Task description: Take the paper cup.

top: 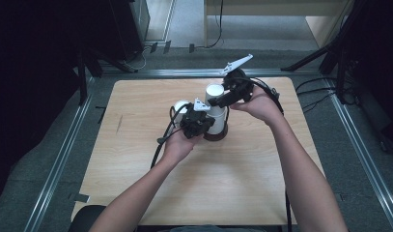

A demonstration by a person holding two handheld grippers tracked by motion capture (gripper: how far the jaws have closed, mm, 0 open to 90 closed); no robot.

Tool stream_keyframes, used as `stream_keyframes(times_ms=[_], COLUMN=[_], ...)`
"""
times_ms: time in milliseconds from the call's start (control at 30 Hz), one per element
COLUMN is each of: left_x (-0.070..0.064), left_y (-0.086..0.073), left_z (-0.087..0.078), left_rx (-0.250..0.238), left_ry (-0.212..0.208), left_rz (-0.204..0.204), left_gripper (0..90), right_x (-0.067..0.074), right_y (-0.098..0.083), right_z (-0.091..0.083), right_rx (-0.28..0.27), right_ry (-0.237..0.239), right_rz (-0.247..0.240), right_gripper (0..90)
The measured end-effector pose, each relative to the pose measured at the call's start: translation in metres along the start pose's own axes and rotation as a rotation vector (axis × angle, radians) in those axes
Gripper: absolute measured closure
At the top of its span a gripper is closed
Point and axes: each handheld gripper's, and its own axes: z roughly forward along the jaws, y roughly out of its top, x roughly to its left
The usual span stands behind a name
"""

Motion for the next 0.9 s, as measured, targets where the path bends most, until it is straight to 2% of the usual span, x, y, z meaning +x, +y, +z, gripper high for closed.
stream_keyframes(times_ms=[233, 367, 433, 900], left_x=[-0.0004, -0.0007, -0.0012, -0.0016], left_y=[0.0001, 0.0002, 0.0002, -0.0003], left_z=[0.0002, 0.0001, 0.0, 0.0001], left_rx=[-0.002, 0.0, -0.001, -0.002], left_ry=[0.003, 0.002, 0.008, 0.002], left_rz=[-0.002, -0.005, -0.004, -0.006], left_gripper=[88.0, 86.7, 86.5, 85.6], right_x=[-0.0008, -0.0004, -0.0011, 0.0011], right_y=[0.0063, 0.0076, 0.0076, 0.0103], right_z=[0.0058, 0.0063, 0.0067, 0.0039], right_rx=[0.021, 0.025, 0.028, 0.053], right_ry=[-0.007, -0.008, -0.012, -0.019], right_rz=[-0.001, 0.024, 0.034, 0.019], right_gripper=[22.8, 31.3, 31.8, 33.2])
